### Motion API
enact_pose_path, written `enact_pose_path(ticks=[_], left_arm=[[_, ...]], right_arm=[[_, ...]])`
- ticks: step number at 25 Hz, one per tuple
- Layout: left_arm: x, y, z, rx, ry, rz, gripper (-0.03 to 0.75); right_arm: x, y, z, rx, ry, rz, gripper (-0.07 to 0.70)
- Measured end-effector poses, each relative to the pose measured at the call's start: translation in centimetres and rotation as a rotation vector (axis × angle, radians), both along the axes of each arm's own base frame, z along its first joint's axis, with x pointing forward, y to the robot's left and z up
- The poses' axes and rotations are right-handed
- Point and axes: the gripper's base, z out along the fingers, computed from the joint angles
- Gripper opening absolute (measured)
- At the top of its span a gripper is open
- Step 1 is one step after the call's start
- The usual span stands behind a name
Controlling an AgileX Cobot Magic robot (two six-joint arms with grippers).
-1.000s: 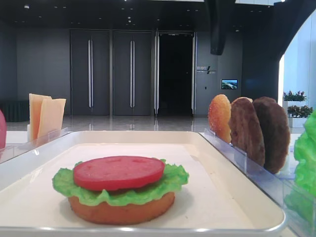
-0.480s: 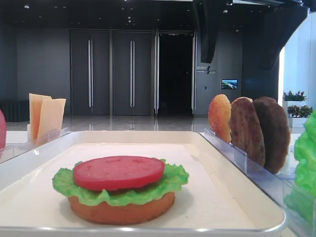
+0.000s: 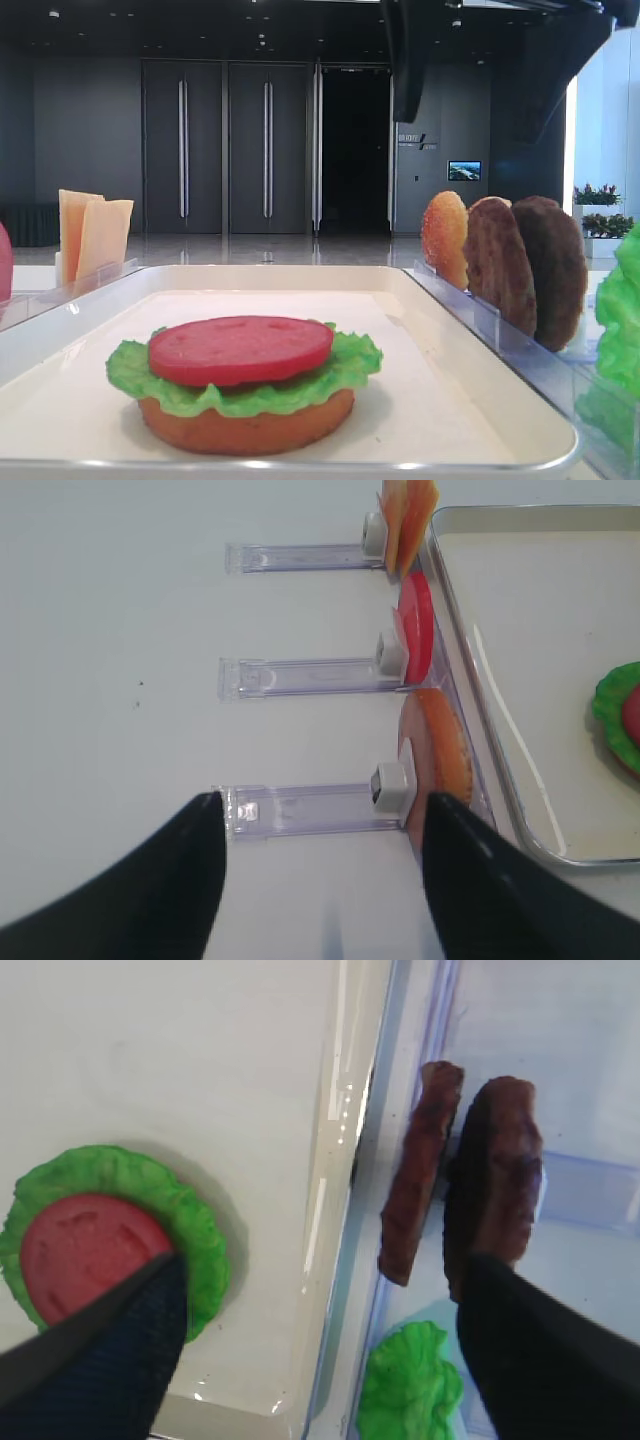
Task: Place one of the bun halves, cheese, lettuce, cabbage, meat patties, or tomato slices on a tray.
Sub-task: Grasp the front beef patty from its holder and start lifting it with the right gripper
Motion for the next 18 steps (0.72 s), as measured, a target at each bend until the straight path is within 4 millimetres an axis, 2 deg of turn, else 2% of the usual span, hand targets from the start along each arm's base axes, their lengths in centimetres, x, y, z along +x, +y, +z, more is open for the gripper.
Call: enact_pose_path(ticks=[6,12,18], left_arm=[[0.0,0.0,0.0,-0.001,0.000,0.000,0.471],[0.0,0.0,0.0,-0.001,0.000,0.000,0.471],[0.0,0.0,0.0,-0.001,0.000,-0.001,0.471]], right_arm=[[0.1,0.2,-0.4,0.001,0.013,0.011,0.557],[0.8,0.7,-2.3,-0.024,0.052,0.028,0.557],[1.1,0.7,-2.3,-0.030,0.022,0.032,0.557]])
